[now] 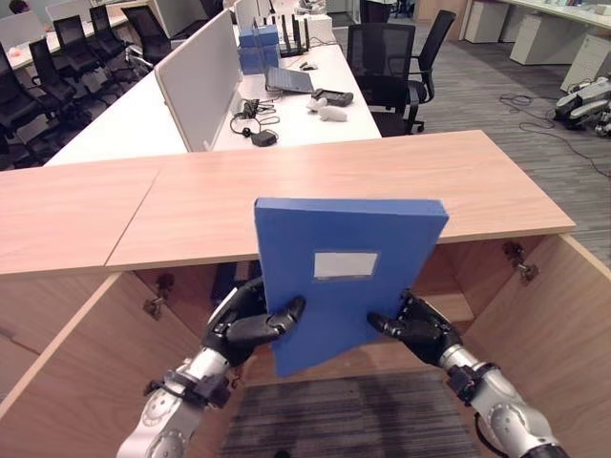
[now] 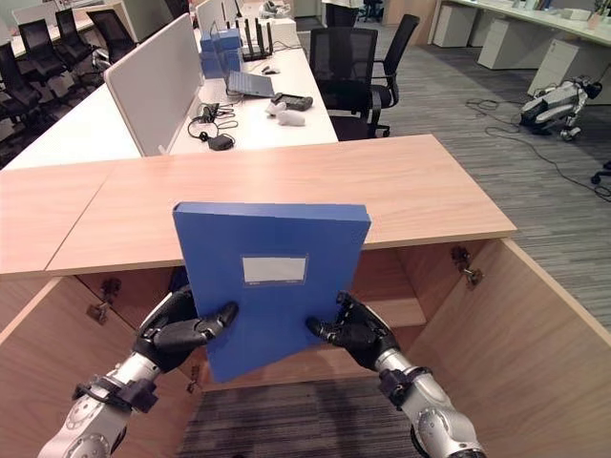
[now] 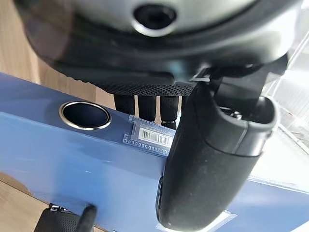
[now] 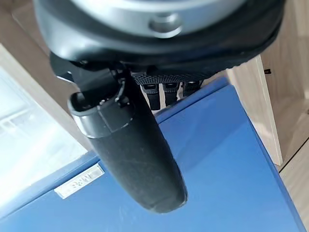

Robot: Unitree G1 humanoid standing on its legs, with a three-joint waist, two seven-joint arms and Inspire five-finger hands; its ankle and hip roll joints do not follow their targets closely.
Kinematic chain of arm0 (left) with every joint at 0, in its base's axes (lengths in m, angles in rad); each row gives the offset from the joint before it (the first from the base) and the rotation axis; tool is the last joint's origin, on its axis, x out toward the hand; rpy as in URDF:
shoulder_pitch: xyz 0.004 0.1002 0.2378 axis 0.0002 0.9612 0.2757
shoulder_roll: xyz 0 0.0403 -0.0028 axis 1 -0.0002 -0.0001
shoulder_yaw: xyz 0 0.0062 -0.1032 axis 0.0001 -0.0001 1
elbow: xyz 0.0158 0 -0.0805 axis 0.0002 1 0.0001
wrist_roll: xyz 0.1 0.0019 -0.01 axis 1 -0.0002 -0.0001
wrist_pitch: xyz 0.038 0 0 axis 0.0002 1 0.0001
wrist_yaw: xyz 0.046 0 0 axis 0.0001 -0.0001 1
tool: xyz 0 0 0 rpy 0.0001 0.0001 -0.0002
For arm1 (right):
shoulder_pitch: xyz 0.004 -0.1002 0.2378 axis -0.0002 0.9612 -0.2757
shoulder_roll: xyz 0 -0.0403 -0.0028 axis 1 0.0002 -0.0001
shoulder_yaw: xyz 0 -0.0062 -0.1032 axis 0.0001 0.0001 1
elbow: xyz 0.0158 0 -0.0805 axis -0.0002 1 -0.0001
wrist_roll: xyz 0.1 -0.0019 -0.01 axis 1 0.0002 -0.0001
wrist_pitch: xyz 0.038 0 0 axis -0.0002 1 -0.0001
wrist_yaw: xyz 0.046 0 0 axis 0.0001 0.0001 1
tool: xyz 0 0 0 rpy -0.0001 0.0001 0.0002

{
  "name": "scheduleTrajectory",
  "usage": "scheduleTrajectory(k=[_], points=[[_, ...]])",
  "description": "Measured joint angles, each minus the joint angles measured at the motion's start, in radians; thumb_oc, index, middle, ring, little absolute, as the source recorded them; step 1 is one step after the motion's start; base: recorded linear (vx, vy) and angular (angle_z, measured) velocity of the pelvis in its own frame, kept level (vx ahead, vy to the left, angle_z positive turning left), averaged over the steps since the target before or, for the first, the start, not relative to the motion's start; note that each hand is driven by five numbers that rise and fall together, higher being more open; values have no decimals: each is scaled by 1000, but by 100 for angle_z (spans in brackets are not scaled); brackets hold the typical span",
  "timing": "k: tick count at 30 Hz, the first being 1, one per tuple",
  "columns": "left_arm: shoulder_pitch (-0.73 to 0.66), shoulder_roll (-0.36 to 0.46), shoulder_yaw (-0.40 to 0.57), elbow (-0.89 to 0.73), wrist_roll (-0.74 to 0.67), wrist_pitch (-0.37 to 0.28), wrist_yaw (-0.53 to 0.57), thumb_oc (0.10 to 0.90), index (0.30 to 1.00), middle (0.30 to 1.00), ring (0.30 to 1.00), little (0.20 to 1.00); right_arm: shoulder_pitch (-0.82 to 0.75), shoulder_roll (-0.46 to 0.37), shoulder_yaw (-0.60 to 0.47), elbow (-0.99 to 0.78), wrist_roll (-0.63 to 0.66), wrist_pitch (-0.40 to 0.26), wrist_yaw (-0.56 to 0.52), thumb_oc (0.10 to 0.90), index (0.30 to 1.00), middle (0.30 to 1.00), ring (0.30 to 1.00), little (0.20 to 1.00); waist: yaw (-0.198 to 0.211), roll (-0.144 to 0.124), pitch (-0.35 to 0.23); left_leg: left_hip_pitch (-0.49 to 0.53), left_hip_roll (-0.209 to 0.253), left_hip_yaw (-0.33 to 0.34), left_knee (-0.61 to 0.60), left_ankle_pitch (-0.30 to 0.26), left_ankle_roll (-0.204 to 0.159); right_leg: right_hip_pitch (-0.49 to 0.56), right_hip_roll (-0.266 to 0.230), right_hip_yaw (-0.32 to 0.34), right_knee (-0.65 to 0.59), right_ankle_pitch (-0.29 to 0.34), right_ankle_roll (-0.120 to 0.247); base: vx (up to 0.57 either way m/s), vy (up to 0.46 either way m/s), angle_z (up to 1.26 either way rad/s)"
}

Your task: Put the empty folder in the office cabinet

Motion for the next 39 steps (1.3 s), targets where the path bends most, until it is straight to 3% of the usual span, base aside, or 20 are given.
scheduleTrajectory(k=[2,14,16,17,18,35,36,37,39], points=[[1,3,3,-4,-2,1,-1,400,300,300,300,300,-13,0,9,0,0,1,-5,800,900,900,900,900,3,-1,0,0,0,0,0,0,0,2,0,0,0,0,0,0,0,0],[-8,234,21,-48,-49,66,-62,400,300,300,300,300,-82,-34,132,-1,-4,3,-23,800,900,900,900,900,40,-13,1,-2,-1,-2,-3,0,0,2,0,-1,0,0,0,0,0,0],[-8,232,21,-48,-51,79,-62,400,300,300,300,300,-82,-37,133,-1,-4,3,-23,800,900,900,900,900,40,-17,1,-2,0,-2,-3,1,-1,2,0,-1,0,0,0,0,0,0],[-8,231,21,-48,-51,80,-62,400,300,300,300,300,-82,-36,133,-1,-4,3,-23,574,561,561,561,561,39,-18,1,-2,0,-2,-3,0,-1,2,1,-1,0,0,0,0,0,0],[-8,228,22,-47,-51,80,-62,400,300,300,300,300,-82,-29,133,-1,-4,3,-23,400,300,300,300,300,38,-19,1,-2,0,-2,-3,0,-1,2,0,-1,0,0,0,0,0,0],[37,137,55,-16,-59,106,-62,400,300,300,300,300,-66,-31,132,-4,-13,4,4,400,300,300,300,300,29,-21,-1,-4,-1,-4,-3,3,-4,2,0,-2,0,0,0,2,0,0],[40,133,55,-16,-58,106,-62,554,531,531,531,531,-64,-31,133,-4,-13,4,6,400,300,300,300,300,29,-21,-1,-4,-1,-4,-3,3,-4,2,0,-2,0,0,0,0,0,0],[42,126,56,-13,-57,105,-63,800,900,900,900,900,-62,-39,133,-4,-13,5,11,400,300,300,300,300,29,-21,-1,-3,-1,-4,-3,3,-4,2,0,-3,0,0,0,0,0,0],[46,124,46,13,-53,104,-75,800,900,900,900,900,-57,-68,135,-4,-28,28,35,400,300,300,300,300,29,-22,-1,-4,-1,-4,-3,3,-4,1,0,-3,0,0,0,0,0,0]])
